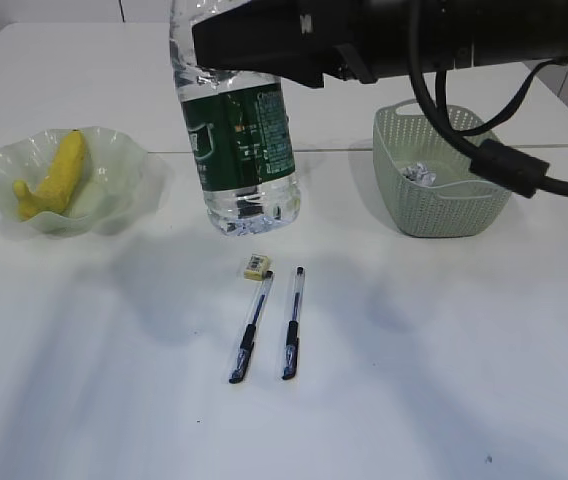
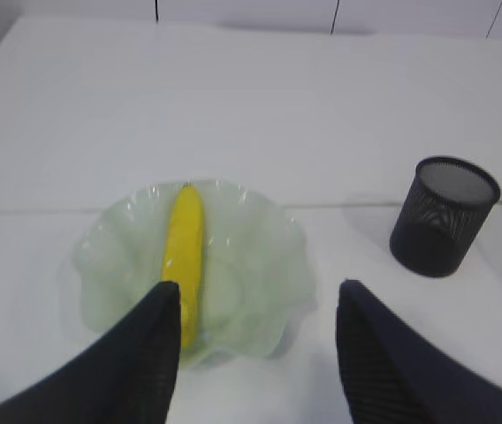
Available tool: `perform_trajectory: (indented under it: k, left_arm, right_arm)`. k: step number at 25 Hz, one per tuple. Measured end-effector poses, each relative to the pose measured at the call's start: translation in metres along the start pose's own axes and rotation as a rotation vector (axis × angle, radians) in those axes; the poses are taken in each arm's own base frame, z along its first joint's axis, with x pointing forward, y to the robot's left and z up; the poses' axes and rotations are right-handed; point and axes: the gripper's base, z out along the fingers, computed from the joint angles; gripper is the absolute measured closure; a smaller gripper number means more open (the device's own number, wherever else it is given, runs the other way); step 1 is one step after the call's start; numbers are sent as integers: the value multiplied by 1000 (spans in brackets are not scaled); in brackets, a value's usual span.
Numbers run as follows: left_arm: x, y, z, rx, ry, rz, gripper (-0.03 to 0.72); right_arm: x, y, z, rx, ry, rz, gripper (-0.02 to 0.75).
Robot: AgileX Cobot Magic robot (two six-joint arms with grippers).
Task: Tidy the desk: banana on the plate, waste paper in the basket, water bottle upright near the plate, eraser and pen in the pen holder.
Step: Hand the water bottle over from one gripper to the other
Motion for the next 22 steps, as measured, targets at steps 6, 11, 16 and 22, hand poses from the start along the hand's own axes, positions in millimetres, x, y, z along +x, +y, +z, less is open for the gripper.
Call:
perform_trajectory:
  k: [6,11,16,22]
  left_arm:
    - [-3,-23,-3,112,-156,248,295]
    - [3,-32,1,159,-148,339,309]
    - [3,-32,2,159,-149,230,312]
    - [4,-42,0,255,-130,68,311]
  right_arm:
    - [0,-2,0,22,-2,0,355]
    - [0,-2,0,27,-3,0,355]
    - [0,-2,0,27,-2,-4,355]
    - [0,-3,0,29,-2,-36,355]
